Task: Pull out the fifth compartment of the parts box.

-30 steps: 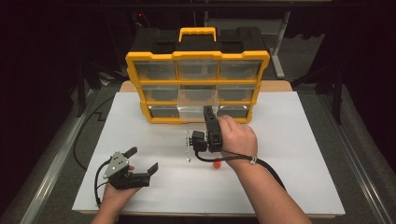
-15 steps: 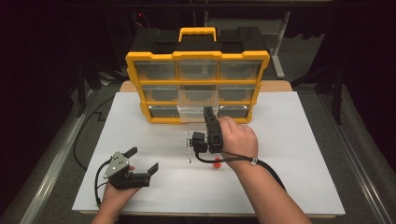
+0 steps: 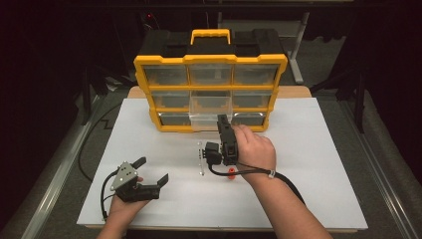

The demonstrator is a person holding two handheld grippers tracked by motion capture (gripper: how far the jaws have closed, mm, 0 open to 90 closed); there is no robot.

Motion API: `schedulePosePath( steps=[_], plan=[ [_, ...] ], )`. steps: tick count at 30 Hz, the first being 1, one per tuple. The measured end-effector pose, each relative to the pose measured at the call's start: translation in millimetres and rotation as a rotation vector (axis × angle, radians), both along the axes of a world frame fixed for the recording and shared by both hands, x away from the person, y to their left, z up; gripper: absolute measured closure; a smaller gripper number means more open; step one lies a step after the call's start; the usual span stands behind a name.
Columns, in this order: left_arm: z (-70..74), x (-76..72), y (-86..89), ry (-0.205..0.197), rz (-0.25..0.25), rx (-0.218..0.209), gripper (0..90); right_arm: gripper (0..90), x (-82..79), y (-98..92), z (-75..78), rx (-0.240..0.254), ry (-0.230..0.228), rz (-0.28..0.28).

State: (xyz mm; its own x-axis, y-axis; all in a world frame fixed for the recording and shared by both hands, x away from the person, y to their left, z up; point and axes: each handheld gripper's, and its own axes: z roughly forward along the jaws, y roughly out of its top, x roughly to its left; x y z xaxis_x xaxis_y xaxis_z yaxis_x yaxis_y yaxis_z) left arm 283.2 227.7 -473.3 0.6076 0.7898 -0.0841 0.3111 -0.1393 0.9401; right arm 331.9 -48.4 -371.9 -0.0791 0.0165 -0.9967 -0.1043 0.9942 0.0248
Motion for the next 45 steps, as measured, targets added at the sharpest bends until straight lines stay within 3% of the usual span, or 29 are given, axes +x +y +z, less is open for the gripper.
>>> schedulePosePath(
  steps=[6, 12, 21, 31, 38, 45],
  plan=[
    [-0.1, -0.4, 0.8, -0.001, 0.000, 0.012, 0.1, 60.0, -10.1, -10.5, 0.0, 0.015, 0.011, 0.000],
    [0.4, -0.2, 2.7, 0.002, 0.004, 0.009, 0.1, 52.0, -16.6, -31.6, -13.9, 0.005, 0.058, -0.026],
    [0.4, 0.0, 3.2, 0.004, 0.009, 0.011, 0.1, 46.2, -28.1, -72.2, -50.8, -0.002, 0.140, -0.082],
    [0.5, 0.3, 5.0, 0.011, 0.012, 0.010, 0.1, 44.2, -38.9, -99.1, -86.9, -0.007, 0.200, -0.119],
    [-0.2, -0.3, 4.8, 0.017, 0.015, 0.009, 0.1, 41.9, -49.0, -109.7, -96.7, 0.001, 0.200, -0.121],
    [2.2, -2.4, 2.5, 0.009, 0.026, 0.021, 0.1, 37.1, -59.4, -129.5, -98.0, -0.007, 0.237, -0.151]
  ],
)
